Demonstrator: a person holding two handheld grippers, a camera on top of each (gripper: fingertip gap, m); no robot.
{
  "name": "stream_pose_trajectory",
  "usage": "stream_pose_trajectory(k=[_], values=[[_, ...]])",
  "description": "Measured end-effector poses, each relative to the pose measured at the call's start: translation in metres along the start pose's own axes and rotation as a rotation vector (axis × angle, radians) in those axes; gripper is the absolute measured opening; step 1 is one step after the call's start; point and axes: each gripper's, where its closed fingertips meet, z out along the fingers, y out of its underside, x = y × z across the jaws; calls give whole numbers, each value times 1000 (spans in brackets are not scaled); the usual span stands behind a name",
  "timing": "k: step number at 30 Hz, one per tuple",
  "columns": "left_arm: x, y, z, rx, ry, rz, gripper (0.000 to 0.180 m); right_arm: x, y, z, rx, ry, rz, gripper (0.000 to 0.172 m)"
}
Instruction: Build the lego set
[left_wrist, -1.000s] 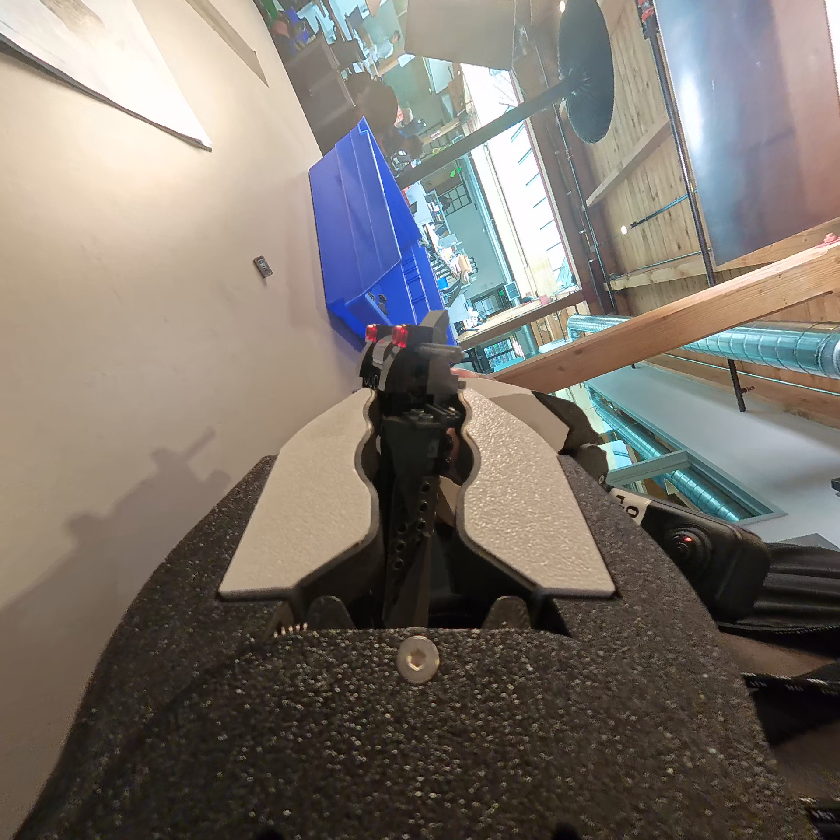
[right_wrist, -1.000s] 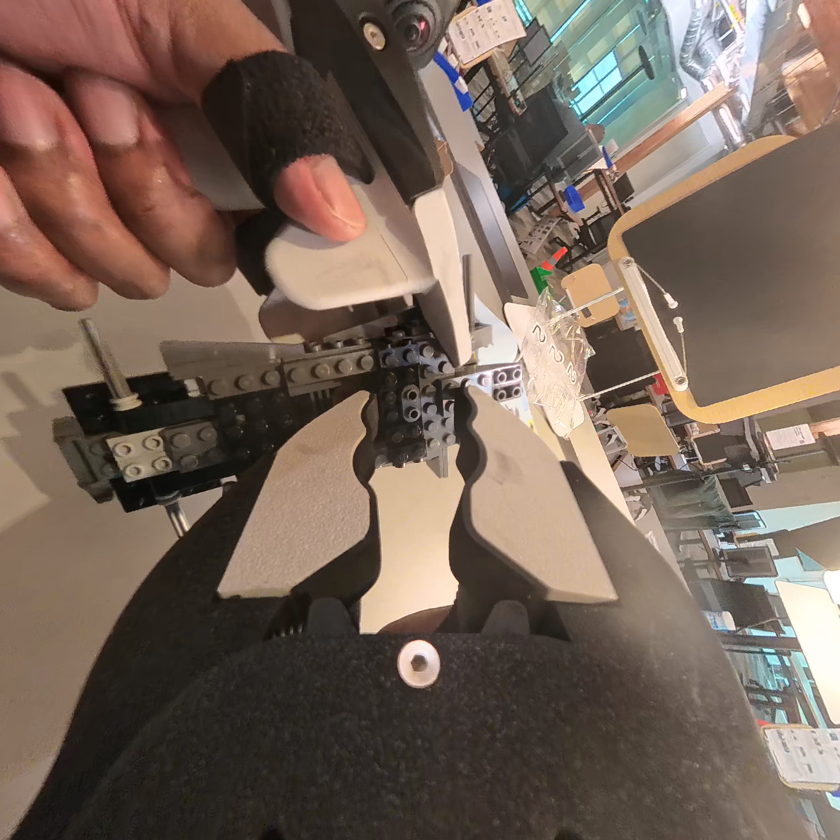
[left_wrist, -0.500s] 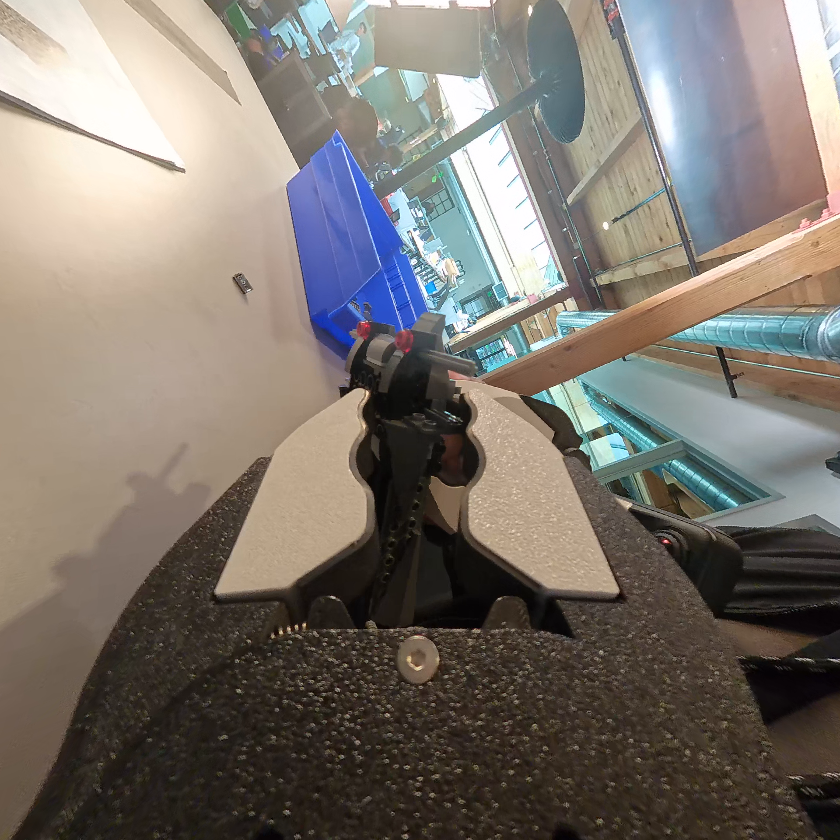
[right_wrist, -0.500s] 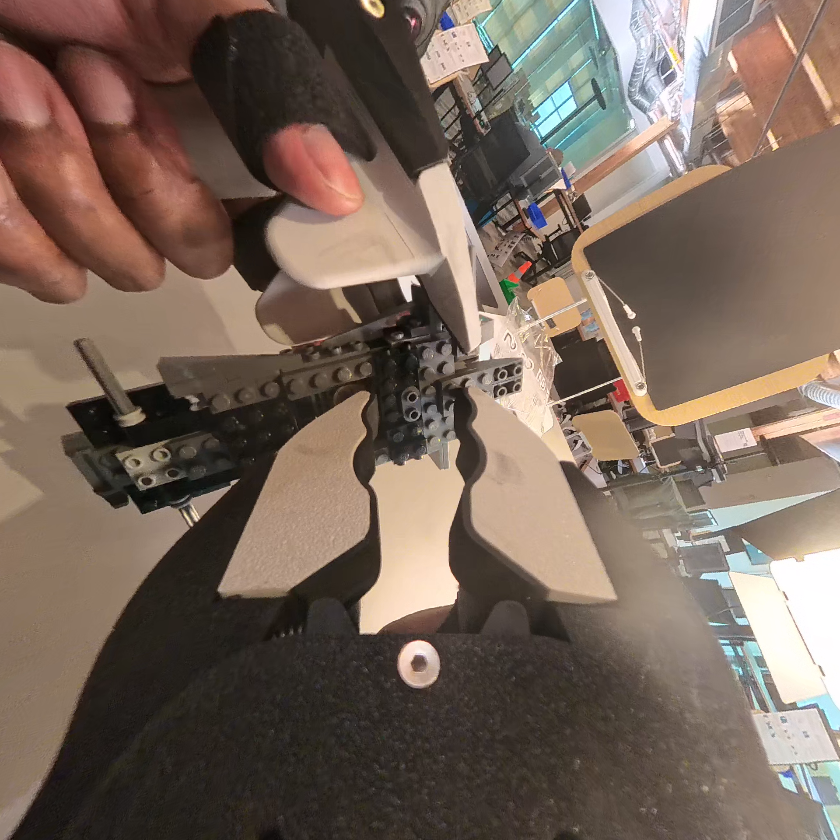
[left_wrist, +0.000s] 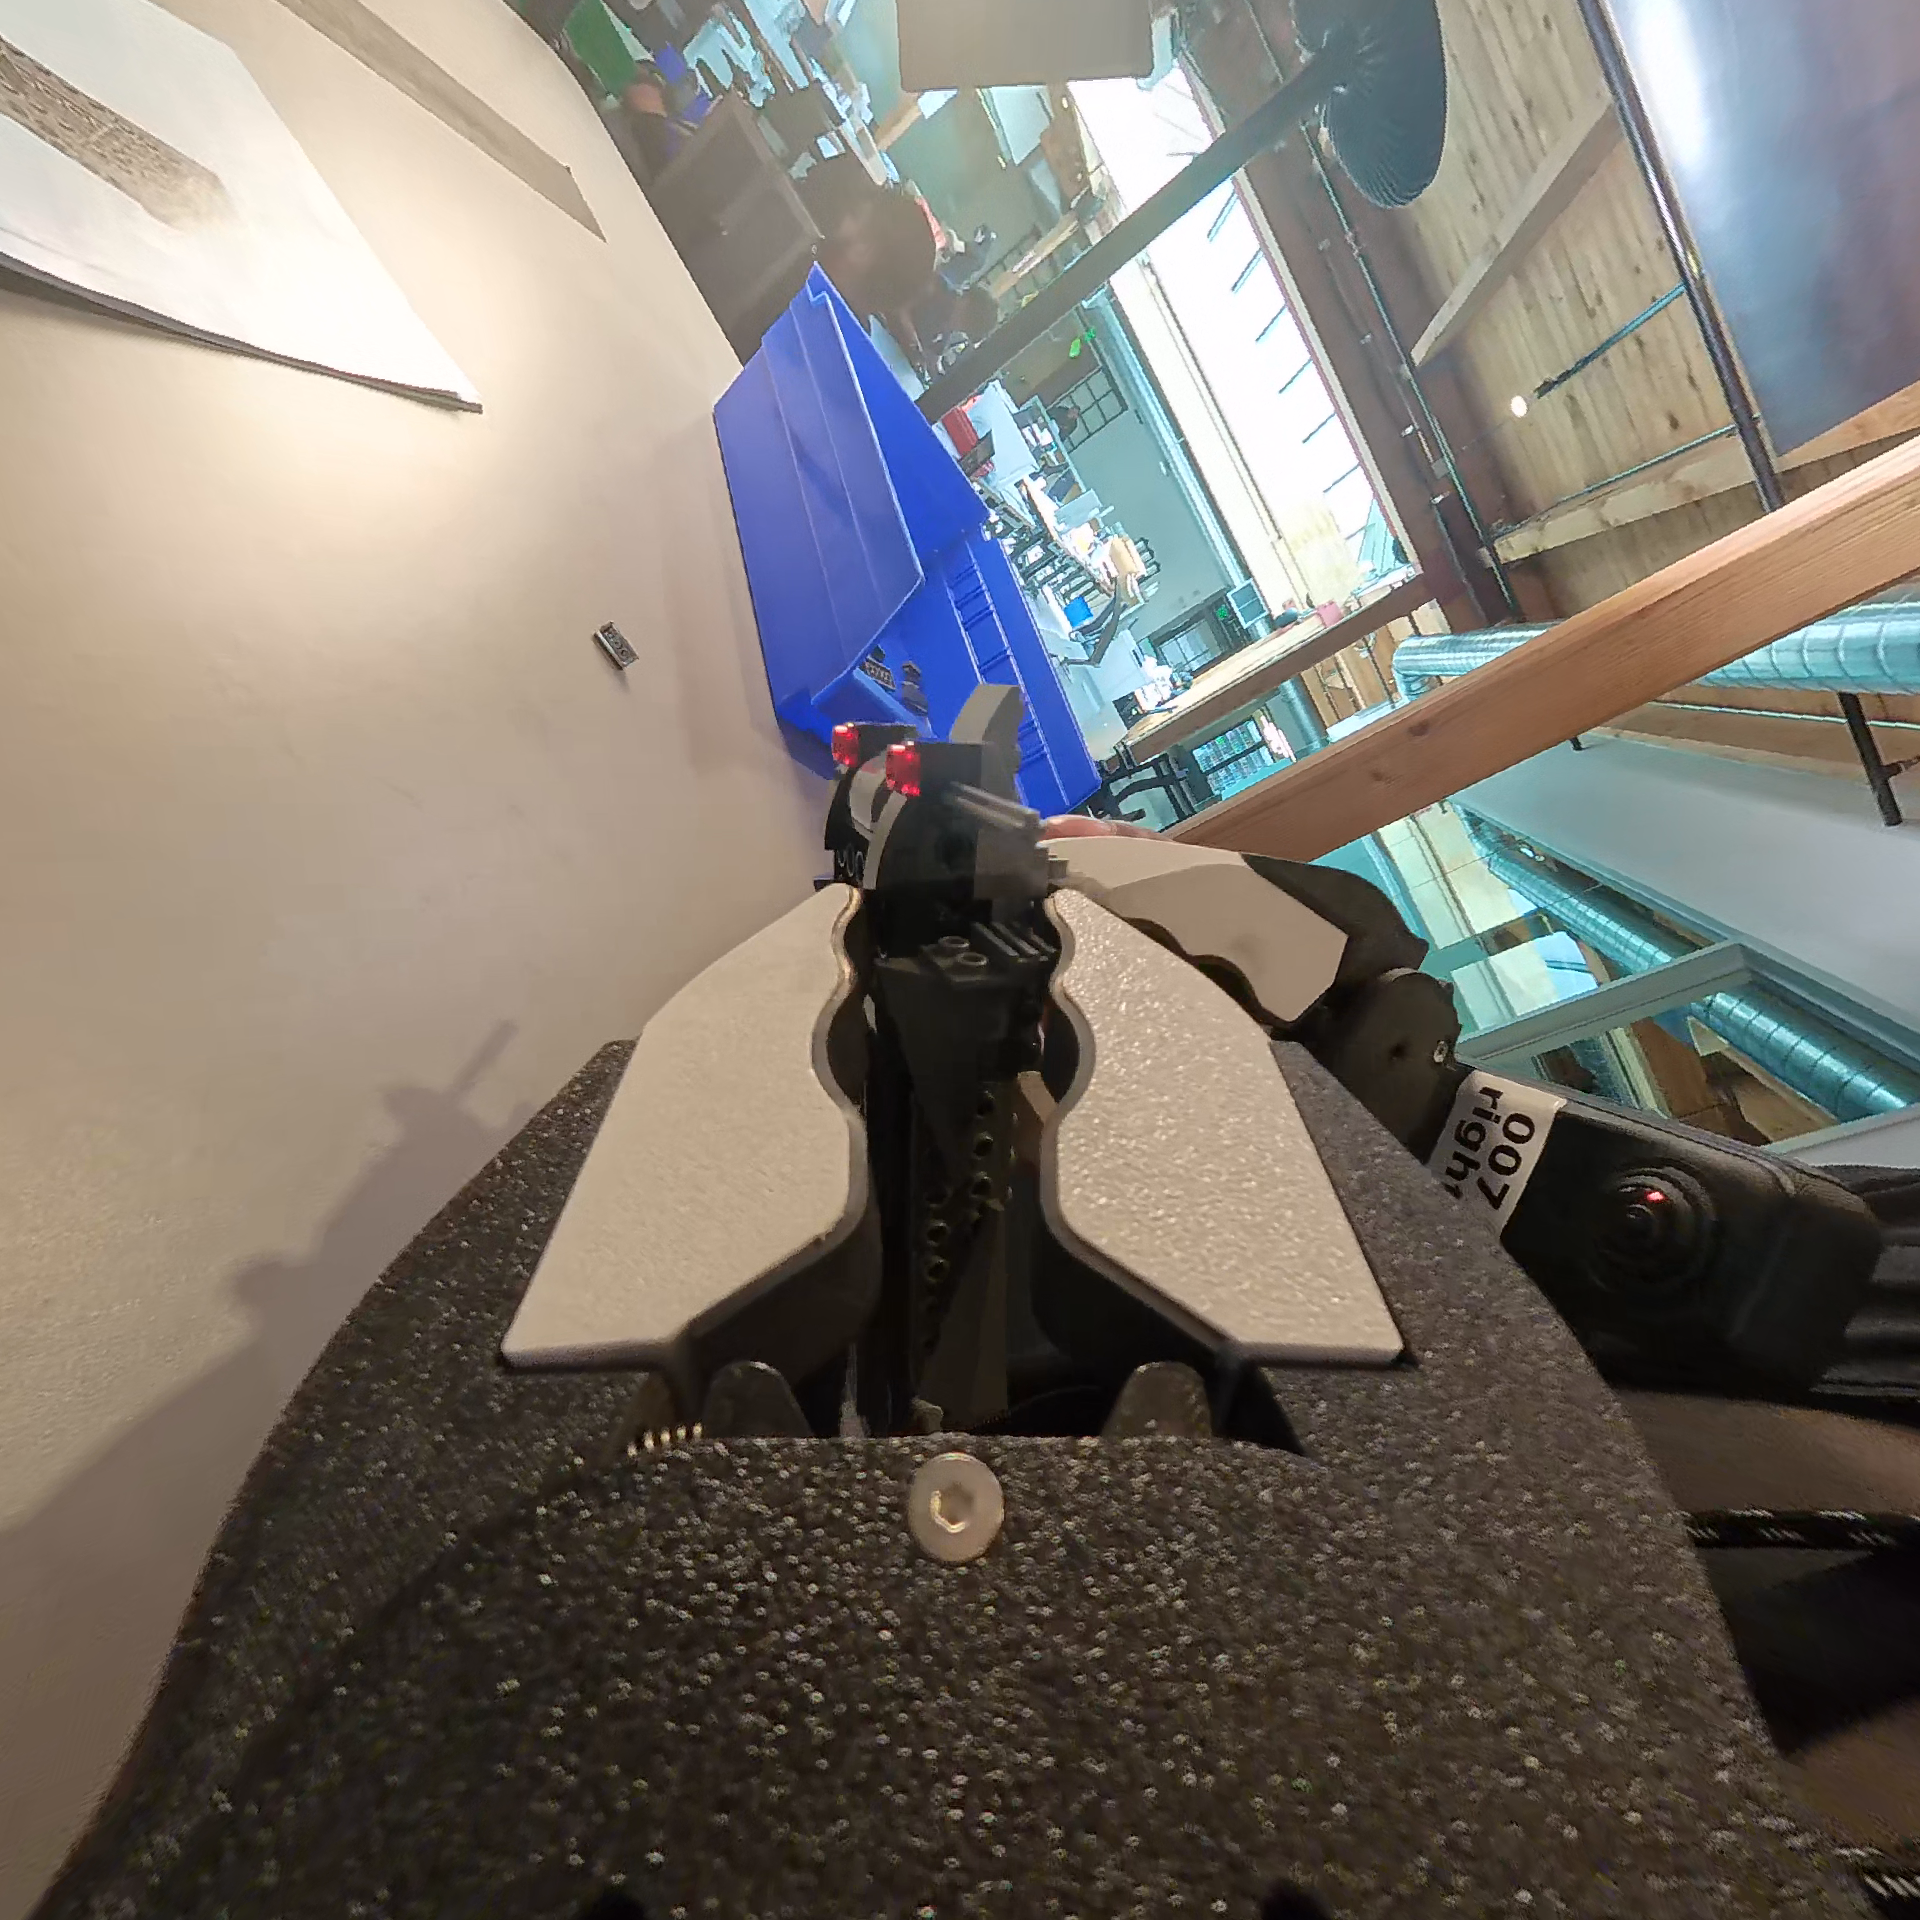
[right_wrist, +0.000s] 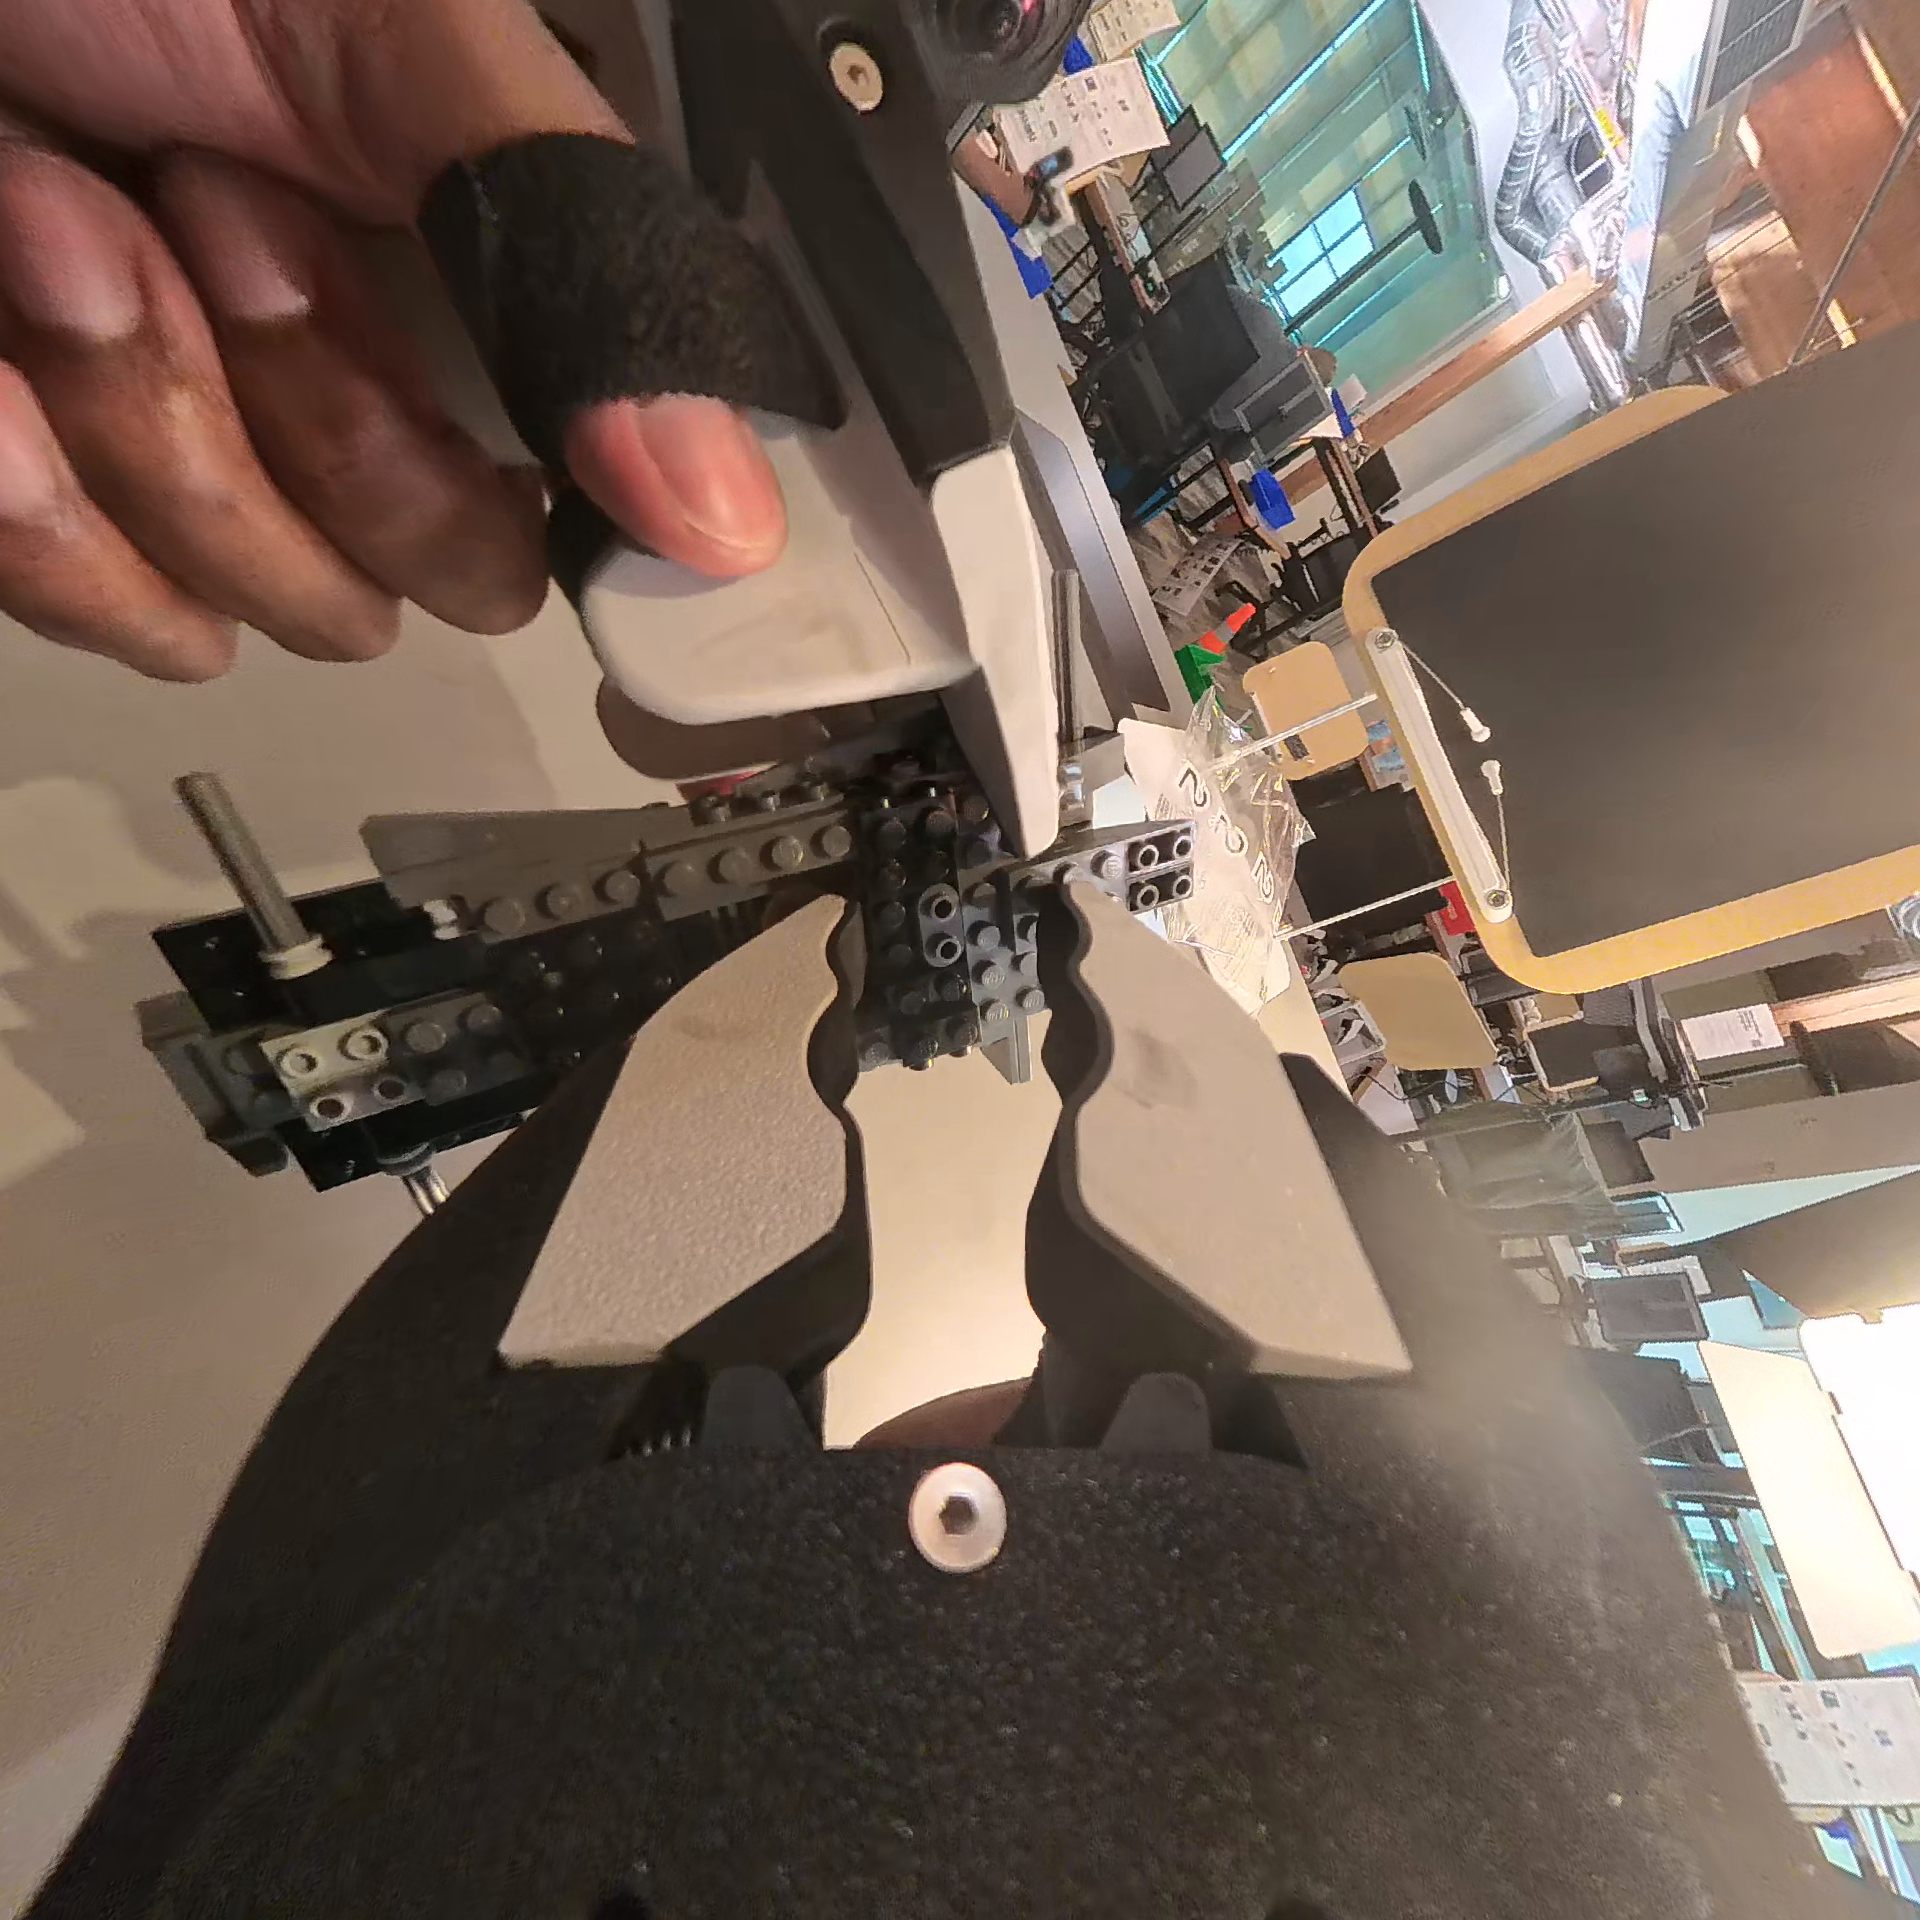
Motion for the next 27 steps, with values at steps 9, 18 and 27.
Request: stream_pose_trajectory(k=[9, 18, 27], values=[[6, -1, 1, -16, -68, 74, 29, 5, -2, -5, 41, 8, 21, 32], [15, -4, 1, -15, -146, 180, 29, 12, -6, -12, 104, 27, 16, 32], [16, -4, -1, 7, -173, 198, 29, 12, -8, -12, 87, 34, -36, 32]])
